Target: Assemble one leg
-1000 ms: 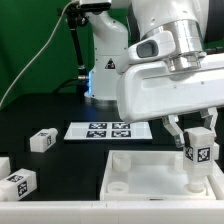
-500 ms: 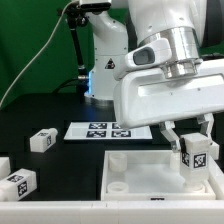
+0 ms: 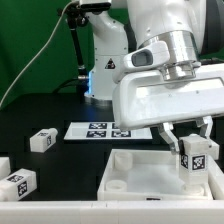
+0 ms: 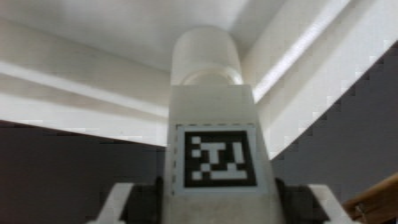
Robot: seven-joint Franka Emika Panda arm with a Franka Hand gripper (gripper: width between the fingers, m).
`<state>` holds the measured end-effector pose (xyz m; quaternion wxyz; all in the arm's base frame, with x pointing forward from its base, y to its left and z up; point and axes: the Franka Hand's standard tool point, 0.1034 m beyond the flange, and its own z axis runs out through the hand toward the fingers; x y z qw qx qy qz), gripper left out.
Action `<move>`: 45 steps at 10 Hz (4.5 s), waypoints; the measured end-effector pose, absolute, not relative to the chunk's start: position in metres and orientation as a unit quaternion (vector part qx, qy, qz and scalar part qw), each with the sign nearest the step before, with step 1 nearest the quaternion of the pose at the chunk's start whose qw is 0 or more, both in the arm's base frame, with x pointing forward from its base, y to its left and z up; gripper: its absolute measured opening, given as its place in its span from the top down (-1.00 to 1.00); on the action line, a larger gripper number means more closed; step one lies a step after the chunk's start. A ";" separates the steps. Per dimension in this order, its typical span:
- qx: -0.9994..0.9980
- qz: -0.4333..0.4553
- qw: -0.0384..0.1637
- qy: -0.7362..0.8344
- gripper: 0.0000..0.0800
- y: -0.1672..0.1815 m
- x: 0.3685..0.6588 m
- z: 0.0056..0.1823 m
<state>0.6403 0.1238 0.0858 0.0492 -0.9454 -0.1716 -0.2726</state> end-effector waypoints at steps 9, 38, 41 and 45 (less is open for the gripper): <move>-0.948 -0.265 0.055 -0.169 -0.62 0.126 0.647 0.121; -0.992 -0.081 0.067 -0.070 0.30 0.124 0.644 0.093; -0.993 -0.079 0.068 -0.054 0.29 0.125 0.644 0.093; -0.986 -0.062 0.094 0.120 0.29 0.135 0.641 0.092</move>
Offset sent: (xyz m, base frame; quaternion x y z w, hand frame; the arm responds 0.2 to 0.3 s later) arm 0.0000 0.0000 0.0000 0.0000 0.0000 0.0000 1.0000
